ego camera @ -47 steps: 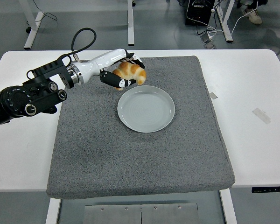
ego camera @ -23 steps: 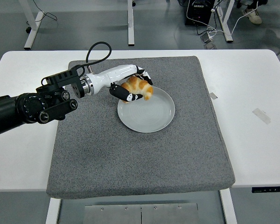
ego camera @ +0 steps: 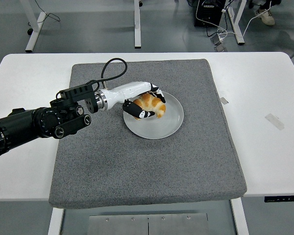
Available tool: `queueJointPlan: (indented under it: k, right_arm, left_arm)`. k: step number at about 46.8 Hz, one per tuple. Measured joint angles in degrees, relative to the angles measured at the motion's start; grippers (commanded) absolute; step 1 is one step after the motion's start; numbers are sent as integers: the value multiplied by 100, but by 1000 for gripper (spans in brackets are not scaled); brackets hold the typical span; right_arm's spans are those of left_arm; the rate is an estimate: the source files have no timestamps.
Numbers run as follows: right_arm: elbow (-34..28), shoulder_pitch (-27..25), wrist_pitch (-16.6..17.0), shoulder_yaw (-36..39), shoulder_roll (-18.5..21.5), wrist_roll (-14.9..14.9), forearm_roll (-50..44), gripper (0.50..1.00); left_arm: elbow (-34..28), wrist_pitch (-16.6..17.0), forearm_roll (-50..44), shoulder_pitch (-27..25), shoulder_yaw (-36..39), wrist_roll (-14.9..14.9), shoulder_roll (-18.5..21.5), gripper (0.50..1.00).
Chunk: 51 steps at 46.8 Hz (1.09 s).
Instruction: Place the bread on the plate
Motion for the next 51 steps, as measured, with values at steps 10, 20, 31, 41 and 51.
queueJointPlan:
  k: [10, 20, 31, 41, 51]
  right_arm:
    - [0, 3, 0, 0, 0, 1, 0, 1000]
    - [0, -1, 0, 0, 0, 3, 0, 1000]
    - [-6, -6, 0, -10, 0, 3, 0, 1000]
    - [-8, -7, 0, -12, 0, 3, 0, 1000]
    - [-6, -7, 0, -14, 0, -1, 0, 1000]
  left_arm:
    - [277, 11, 0, 103, 15, -5, -233, 575]
    - [429, 54, 0, 172, 16, -11, -387, 578]
    - [466, 115, 0, 185, 12, -2, -436, 604]
    - [465, 227, 0, 241, 7, -1, -436, 723]
    - [463, 338, -12, 276, -1, -1, -436, 890]
